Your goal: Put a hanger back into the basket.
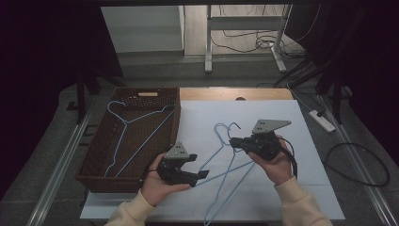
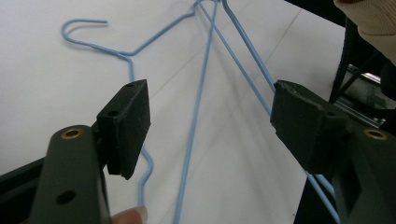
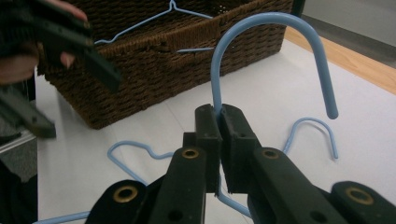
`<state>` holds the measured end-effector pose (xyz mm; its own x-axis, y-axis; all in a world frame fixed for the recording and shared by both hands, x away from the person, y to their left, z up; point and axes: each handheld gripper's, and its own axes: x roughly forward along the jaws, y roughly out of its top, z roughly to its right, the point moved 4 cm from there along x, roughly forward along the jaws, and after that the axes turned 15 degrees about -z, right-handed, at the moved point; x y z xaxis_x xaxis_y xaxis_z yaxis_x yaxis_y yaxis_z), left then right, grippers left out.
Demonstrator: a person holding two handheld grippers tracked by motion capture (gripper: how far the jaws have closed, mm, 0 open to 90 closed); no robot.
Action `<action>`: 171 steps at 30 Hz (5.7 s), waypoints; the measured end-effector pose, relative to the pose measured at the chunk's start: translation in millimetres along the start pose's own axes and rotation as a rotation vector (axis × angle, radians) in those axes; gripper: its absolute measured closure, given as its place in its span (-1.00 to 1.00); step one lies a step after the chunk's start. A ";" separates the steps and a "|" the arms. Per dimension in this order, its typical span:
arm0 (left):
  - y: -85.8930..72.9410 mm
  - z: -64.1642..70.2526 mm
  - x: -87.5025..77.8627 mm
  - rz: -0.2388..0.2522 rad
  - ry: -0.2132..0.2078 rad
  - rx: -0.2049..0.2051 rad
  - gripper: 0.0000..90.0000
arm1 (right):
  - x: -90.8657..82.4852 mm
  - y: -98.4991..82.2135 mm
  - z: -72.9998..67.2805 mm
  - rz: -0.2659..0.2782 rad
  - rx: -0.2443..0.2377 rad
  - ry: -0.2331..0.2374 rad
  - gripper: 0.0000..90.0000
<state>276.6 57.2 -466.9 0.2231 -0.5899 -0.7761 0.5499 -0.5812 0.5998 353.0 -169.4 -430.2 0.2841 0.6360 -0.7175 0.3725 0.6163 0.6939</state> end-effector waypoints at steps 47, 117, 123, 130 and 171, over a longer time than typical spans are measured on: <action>31.2 17.4 5.9 0.003 -0.090 -0.086 0.90 | -36.7 14.6 -25.4 0.233 0.032 -0.114 0.16; -83.2 -148.8 -152.8 0.144 0.208 -0.289 0.90 | -17.6 -95.9 13.1 0.029 0.170 -0.204 -0.42; -85.5 -157.5 -145.7 0.113 0.216 -0.310 0.90 | -16.7 -96.0 12.8 0.025 0.168 -0.203 -0.42; -87.8 -166.9 -126.8 0.029 0.208 -0.331 0.90 | -14.5 -96.0 12.0 0.018 0.161 -0.202 -0.42; -85.8 -165.3 -120.3 -0.012 0.362 -0.388 -0.23 | -11.6 -97.0 11.6 -0.003 0.158 -0.200 -0.43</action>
<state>335.7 270.6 -457.2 0.4408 -0.3132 -0.8412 0.7962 -0.2963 0.5275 323.7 -241.9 -489.9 0.4456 0.5201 -0.7287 0.5029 0.5279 0.6844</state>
